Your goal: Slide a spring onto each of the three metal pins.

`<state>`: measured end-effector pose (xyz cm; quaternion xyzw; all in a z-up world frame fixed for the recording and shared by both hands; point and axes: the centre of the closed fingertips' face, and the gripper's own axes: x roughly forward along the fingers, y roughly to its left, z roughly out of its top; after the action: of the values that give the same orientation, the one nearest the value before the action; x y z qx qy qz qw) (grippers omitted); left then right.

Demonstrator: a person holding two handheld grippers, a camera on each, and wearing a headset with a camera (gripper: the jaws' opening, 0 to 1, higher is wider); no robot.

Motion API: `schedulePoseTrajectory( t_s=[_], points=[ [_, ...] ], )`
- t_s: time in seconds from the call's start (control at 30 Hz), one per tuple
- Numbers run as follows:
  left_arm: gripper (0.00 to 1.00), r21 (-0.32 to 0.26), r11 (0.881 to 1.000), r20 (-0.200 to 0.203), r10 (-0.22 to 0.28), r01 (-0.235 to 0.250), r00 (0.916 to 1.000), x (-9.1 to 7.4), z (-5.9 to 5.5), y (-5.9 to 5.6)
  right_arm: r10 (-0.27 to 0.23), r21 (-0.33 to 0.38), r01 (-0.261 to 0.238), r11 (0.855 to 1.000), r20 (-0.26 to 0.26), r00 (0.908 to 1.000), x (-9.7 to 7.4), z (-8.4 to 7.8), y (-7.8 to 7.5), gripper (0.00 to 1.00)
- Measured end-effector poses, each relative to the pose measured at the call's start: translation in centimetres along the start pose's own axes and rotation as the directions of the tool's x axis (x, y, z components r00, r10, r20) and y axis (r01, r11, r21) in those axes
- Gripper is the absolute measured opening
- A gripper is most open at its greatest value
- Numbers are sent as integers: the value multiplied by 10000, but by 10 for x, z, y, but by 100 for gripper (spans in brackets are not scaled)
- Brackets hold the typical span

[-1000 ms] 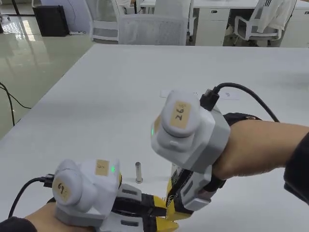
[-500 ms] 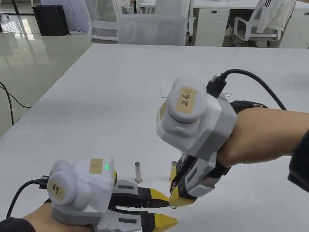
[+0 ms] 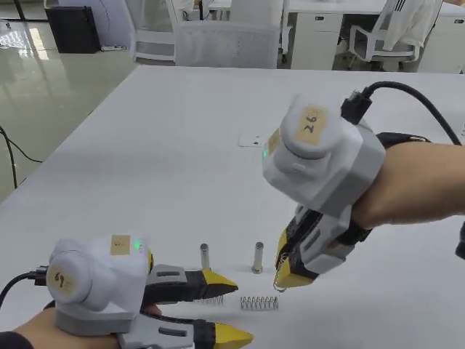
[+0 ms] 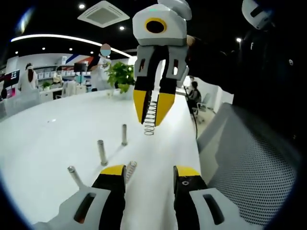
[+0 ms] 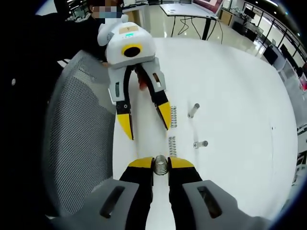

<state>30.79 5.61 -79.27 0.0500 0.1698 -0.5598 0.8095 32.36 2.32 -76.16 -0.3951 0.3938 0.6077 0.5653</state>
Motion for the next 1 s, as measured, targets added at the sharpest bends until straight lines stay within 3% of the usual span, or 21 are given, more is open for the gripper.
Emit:
schedulePoseTrajectory(
  t_s=[0.53, 1.0],
  points=[
    [45, -463, 9945, 221, 948, -937, 9953, -22, -7, 14, -456, 551, 457, 9974, -36, 9990, -20, -19, -18, 8],
    [54, -913, 9755, 696, 2066, -2000, 9759, -41, -9, 26, -1124, 1111, 1138, 9873, -191, 9935, -41, -38, -44, 8]
  ],
)
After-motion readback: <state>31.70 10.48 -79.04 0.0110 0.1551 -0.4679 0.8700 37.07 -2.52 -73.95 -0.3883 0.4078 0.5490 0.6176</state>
